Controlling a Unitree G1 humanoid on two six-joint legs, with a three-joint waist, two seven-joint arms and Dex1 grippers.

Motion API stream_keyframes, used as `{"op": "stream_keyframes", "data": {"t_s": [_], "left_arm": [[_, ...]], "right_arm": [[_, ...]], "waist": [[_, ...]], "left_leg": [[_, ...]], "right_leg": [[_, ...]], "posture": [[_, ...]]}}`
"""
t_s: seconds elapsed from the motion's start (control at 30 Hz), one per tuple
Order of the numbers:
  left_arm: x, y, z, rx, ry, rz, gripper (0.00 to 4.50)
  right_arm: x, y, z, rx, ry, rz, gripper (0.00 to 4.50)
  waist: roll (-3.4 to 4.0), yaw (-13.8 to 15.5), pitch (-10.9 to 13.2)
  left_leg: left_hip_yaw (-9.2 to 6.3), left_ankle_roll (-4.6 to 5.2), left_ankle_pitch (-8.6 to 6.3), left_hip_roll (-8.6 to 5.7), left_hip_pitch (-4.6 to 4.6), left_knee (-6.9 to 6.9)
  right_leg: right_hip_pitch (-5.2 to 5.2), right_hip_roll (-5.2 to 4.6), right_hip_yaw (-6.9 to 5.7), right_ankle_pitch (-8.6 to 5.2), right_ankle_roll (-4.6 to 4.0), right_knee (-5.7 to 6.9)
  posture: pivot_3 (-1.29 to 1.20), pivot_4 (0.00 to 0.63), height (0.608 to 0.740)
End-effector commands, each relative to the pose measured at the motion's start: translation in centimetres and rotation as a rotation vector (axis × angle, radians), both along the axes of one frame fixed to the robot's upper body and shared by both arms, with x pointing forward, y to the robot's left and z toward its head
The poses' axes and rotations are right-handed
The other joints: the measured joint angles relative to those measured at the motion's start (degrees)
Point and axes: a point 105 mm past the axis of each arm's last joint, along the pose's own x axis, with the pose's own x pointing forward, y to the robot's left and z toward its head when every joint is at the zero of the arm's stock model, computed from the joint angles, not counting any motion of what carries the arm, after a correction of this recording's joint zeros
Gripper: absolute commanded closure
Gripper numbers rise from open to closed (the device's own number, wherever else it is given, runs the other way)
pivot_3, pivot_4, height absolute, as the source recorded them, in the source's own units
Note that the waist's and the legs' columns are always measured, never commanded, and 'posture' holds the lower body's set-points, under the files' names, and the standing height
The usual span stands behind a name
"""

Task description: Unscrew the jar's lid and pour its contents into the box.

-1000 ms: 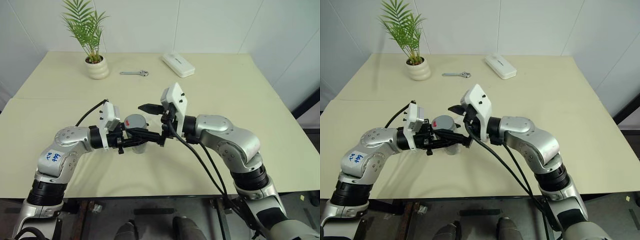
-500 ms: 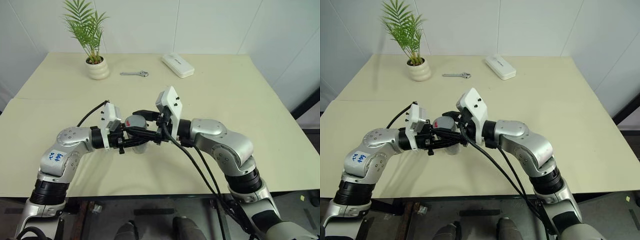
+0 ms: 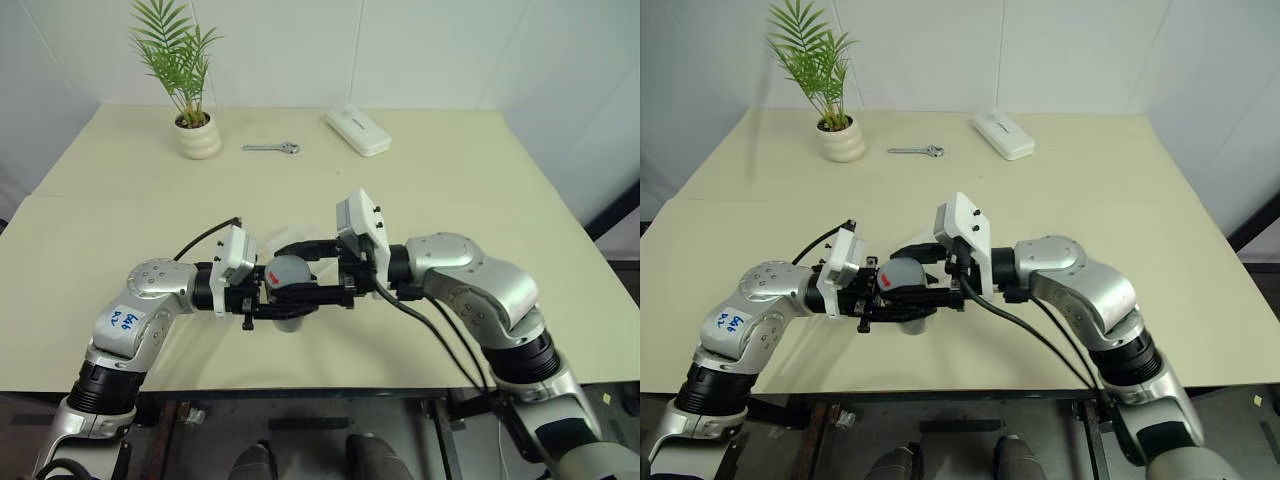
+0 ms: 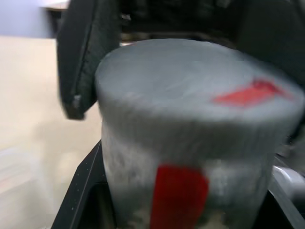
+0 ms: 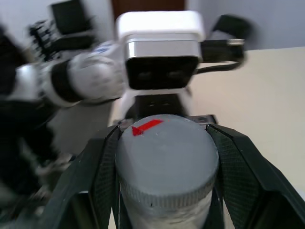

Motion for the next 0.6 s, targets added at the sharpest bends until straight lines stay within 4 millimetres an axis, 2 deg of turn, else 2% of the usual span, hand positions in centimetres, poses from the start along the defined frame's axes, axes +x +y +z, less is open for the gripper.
{"op": "stream_keyframes", "data": {"t_s": [0.03,0.27,0.43,0.6], "left_arm": [[1.1,2.2,3.2,-0.074,-0.112,-0.01,2.5],[2.1,1.9,3.2,-0.086,-0.164,0.004,2.5],[1.9,1.7,2.9,-0.102,-0.166,0.011,2.5],[1.8,1.3,2.5,-0.081,-0.154,-0.006,2.5]], "right_arm": [[1.7,-3.0,0.7,-0.082,-0.022,-0.019,1.96],[2.2,-2.5,1.4,-0.049,-0.046,-0.024,1.96],[1.6,-1.9,1.1,-0.017,-0.027,-0.017,1.96],[1.6,-1.1,1.8,0.04,-0.009,-0.03,1.96]], "waist": [[0.0,0.02,0.0],[0.0,0.08,0.0],[0.0,0.07,0.0],[0.0,0.08,0.0]], "left_leg": [[-0.01,0.03,0.02,0.0,0.0,0.04],[-0.03,0.06,0.0,0.0,-0.05,0.17],[-0.02,0.07,-0.01,0.0,-0.1,0.18],[-0.02,0.06,0.0,0.01,-0.09,0.31]], "right_leg": [[0.01,0.01,0.0,0.01,0.01,0.01],[0.05,0.01,0.04,0.04,0.07,0.02],[0.02,0.0,0.04,0.03,0.08,-0.02],[0.02,0.0,0.06,0.03,0.08,0.15]], "posture": [[0.0,0.15,0.74],[0.0,0.15,0.74],[0.0,0.15,0.74],[0.0,0.15,0.74]]}}
